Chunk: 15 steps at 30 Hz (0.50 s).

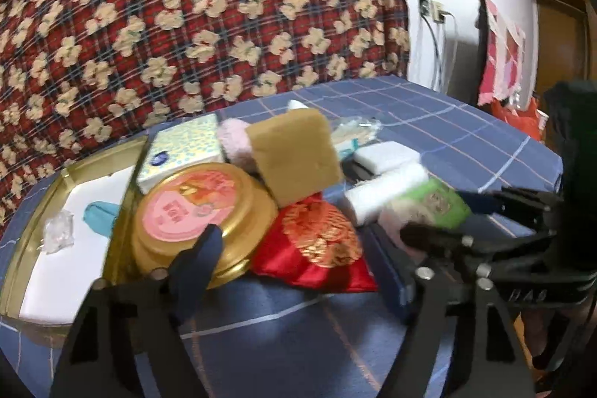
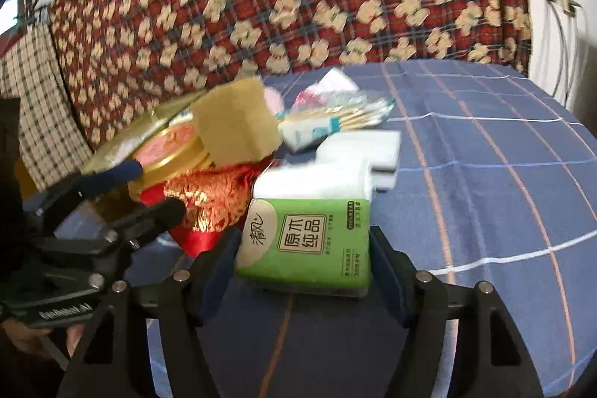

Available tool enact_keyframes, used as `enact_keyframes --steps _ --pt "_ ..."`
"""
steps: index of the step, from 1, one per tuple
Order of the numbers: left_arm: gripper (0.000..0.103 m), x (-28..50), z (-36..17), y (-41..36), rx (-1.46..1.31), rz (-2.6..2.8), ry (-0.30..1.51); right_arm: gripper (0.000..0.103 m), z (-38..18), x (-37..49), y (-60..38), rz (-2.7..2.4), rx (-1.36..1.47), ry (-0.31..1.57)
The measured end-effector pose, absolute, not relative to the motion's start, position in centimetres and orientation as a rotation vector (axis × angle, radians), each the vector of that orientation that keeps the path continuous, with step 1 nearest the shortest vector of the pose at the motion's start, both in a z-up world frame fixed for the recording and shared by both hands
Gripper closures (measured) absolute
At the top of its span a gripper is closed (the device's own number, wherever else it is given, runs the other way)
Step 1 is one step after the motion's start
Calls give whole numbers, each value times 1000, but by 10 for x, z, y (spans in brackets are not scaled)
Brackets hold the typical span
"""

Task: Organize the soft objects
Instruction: 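Grasp the red pouch with the left gripper while the right gripper grasps the green tissue pack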

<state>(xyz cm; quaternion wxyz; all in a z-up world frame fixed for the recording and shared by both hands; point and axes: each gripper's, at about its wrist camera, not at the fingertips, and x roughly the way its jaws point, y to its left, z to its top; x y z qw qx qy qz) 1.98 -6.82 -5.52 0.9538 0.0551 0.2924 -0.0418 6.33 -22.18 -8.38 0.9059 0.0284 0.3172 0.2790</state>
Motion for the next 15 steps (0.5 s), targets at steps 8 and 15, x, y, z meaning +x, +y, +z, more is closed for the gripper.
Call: enact_keyframes --steps 8,15 --pt "39 40 -64 -94 162 -158 700 33 -66 60 -247 532 149 544" --pt "53 54 -69 -102 187 -141 756 33 -72 65 -254 521 180 548"
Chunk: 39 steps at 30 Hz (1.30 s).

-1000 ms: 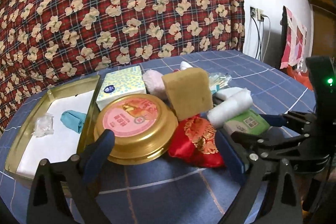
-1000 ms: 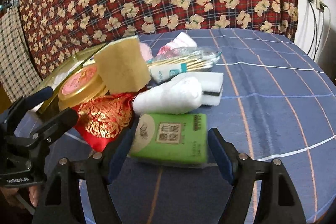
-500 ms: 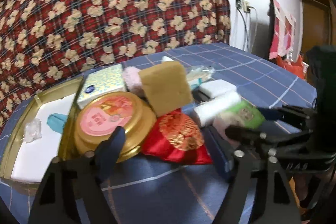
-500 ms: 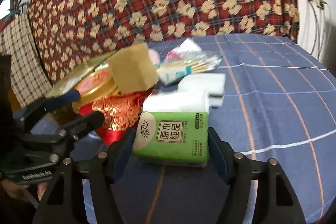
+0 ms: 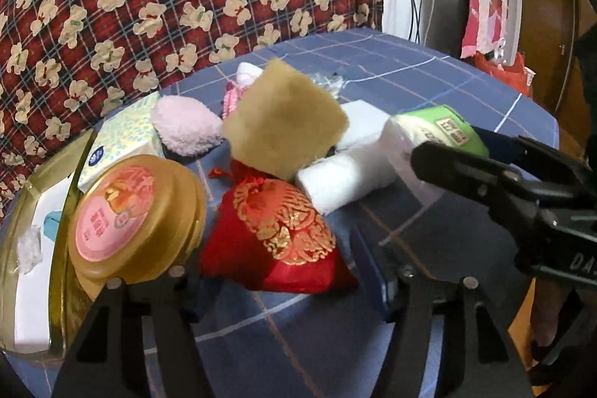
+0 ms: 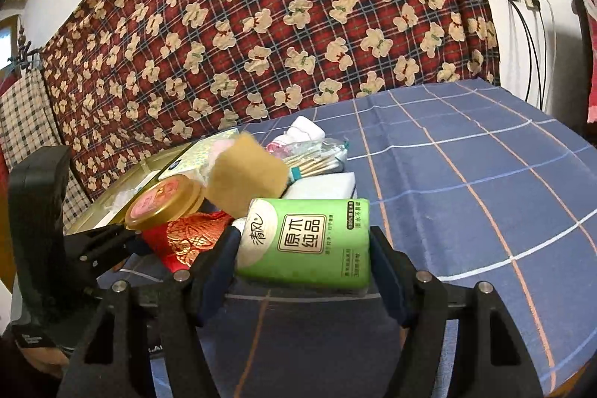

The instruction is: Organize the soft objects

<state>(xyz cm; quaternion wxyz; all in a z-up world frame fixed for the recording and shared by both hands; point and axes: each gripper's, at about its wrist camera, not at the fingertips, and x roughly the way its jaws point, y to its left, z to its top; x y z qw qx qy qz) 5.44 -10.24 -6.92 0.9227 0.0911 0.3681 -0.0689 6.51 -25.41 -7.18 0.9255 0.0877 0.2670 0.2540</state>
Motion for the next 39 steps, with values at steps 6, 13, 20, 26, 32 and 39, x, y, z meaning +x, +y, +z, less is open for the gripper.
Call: enact_keyframes --steps 6,13,20,26,32,39 --pt "89 51 -68 -94 135 -144 728 33 -75 64 -262 518 200 535" --pt "90 46 -53 -89 115 -159 648 33 -69 67 -262 507 195 511" --pt "90 56 -32 -70 90 -147 554 33 -48 78 -252 512 185 462" --pt "90 76 -30 -62 69 -112 521 33 -31 96 -229 511 156 431" --pt "90 88 -34 -61 61 -92 506 33 -27 118 -222 480 164 417" --pt "90 91 -32 -63 62 -81 477 33 -32 129 -222 448 192 413"
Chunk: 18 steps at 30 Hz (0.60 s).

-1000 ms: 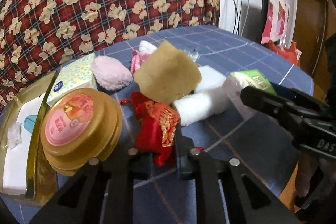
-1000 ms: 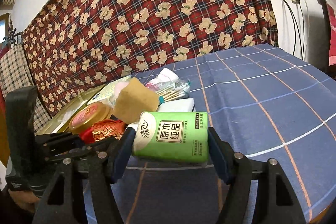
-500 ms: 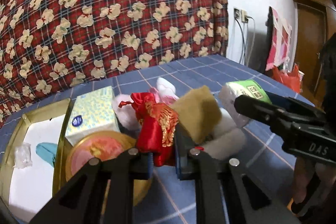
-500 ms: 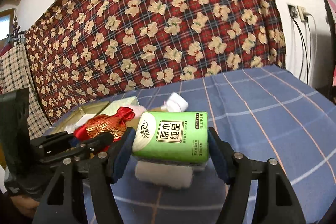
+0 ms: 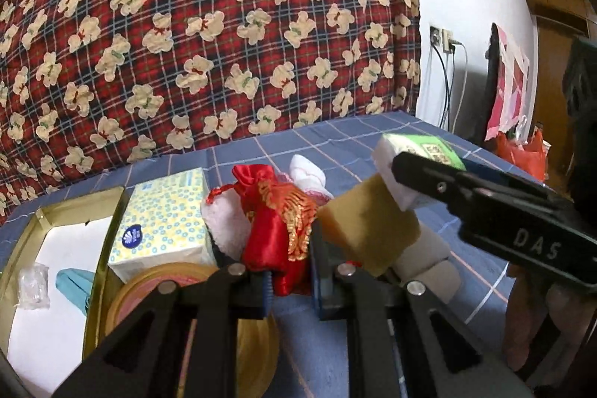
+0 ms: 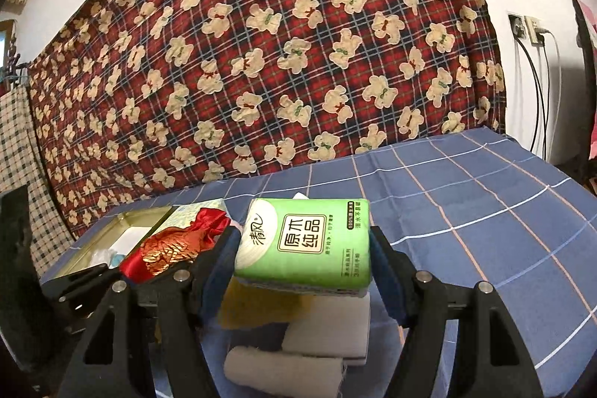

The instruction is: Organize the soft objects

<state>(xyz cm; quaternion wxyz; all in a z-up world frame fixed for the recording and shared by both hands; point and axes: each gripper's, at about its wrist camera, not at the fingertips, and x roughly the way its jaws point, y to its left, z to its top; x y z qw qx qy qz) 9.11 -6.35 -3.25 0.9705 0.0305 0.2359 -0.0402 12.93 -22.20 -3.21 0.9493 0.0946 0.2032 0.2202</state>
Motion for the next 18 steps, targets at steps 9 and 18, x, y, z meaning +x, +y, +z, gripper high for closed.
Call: enact_keyframes --steps 9,18 --pt "90 95 -29 -55 50 -35 428 33 -27 134 -215 396 182 350" --pt "90 98 -29 -43 25 7 410 33 -23 145 -198 354 151 326"
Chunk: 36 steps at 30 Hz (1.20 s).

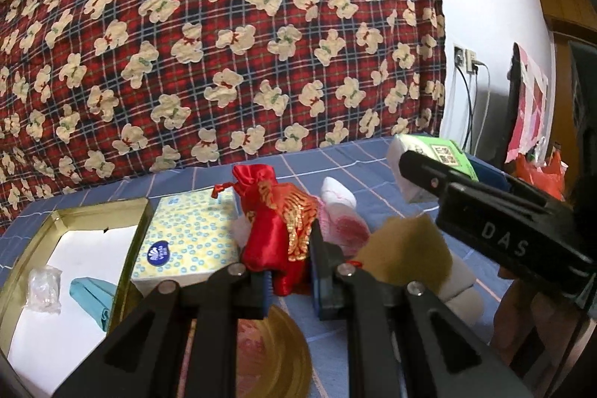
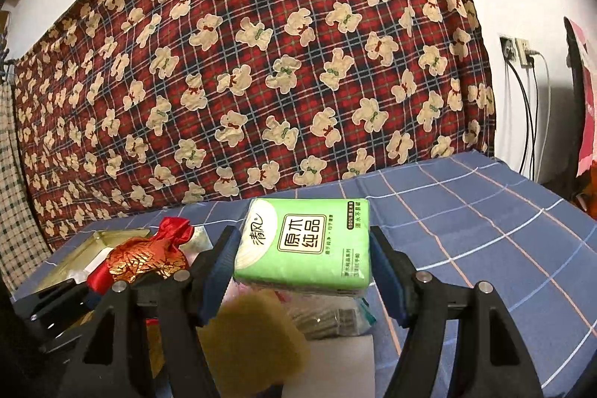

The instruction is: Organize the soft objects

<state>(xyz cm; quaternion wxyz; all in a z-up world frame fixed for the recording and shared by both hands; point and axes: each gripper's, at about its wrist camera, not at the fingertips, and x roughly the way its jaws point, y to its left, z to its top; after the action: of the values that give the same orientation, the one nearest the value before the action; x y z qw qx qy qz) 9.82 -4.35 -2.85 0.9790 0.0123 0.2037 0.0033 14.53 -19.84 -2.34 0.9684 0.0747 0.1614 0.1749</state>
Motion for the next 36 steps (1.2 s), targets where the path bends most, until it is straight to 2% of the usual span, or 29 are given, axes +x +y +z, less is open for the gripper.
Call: enact_keyframes --steps 14,36 --pt "90 98 -28 -22 -18 57 400 33 -20 135 -164 315 5 273" --pt "90 102 -34 13 -85 99 457 33 -21 139 -131 323 12 294"
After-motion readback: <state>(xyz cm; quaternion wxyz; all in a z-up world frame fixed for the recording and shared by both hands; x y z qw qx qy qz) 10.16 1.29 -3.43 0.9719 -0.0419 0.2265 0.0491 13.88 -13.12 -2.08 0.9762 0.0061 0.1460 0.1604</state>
